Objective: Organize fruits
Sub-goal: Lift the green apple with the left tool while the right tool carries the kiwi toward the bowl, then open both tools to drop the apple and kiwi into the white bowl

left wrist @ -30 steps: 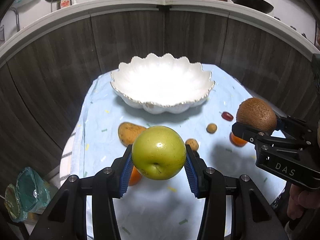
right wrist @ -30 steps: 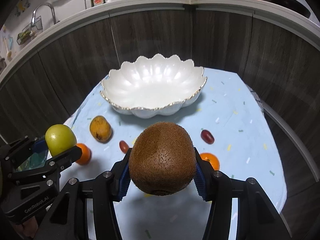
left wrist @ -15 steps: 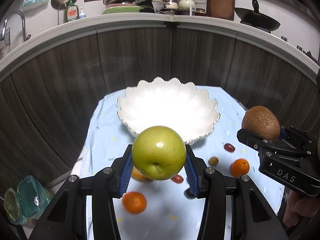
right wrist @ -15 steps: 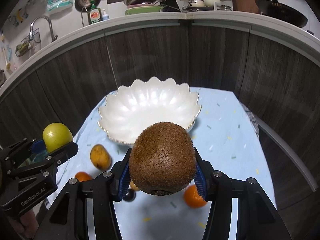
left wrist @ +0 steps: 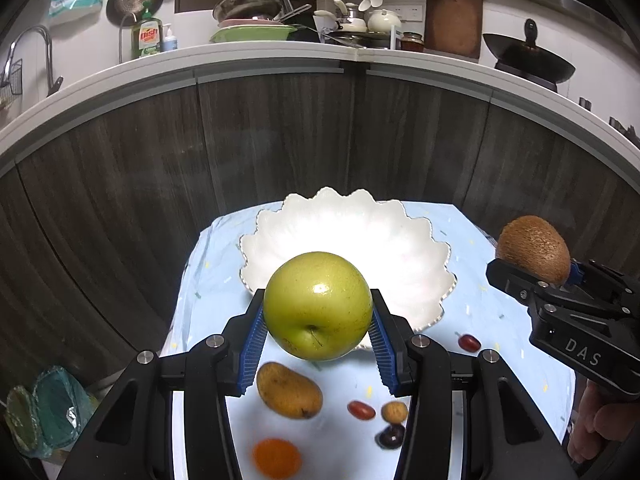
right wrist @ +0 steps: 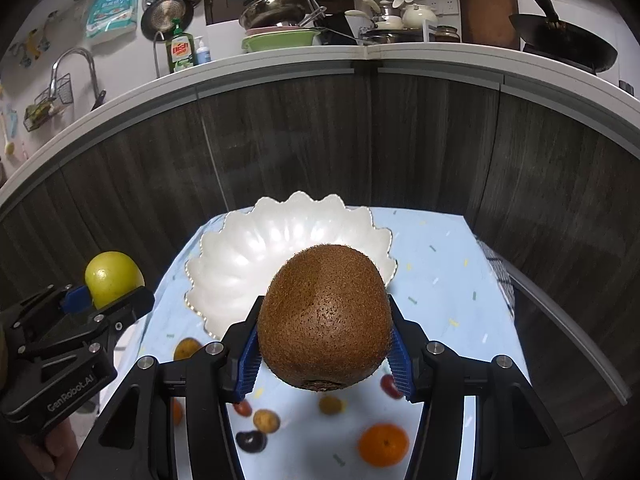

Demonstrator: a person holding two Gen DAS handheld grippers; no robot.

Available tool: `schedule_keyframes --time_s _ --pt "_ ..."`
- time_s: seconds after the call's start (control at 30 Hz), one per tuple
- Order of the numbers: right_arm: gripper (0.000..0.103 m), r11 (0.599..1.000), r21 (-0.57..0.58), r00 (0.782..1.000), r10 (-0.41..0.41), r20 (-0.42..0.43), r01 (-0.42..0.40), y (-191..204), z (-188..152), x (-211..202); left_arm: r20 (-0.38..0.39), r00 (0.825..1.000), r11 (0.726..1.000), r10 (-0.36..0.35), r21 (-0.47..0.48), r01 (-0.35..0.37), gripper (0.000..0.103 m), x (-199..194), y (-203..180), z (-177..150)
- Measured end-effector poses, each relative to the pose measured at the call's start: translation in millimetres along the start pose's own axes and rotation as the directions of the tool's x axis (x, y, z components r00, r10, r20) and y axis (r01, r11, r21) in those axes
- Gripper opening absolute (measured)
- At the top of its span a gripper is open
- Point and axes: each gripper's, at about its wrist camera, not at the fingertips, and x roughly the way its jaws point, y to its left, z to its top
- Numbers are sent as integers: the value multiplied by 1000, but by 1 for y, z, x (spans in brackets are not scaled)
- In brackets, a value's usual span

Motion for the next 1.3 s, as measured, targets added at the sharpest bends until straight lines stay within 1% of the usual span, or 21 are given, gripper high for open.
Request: schedule_keyframes --time_s 0.37,0.7,0.93,1.3 --pt "54 1000 11 1000 -16 -14 16 -5 21 30 -17 1000 1000 17 -8 -17 47 34 6 20" --pt "54 999 30 997 -12 -72 14 -10 28 69 -57 998 999 17 -28 -19 47 70 13 31" --pt "54 999 37 993 -14 -119 18 -13 30 97 -104 994 999 16 -40 -20 47 97 17 33" --pt "54 999 44 983 -10 -186 19 -18 29 137 -178 984 998 20 -48 -29 47 133 25 28"
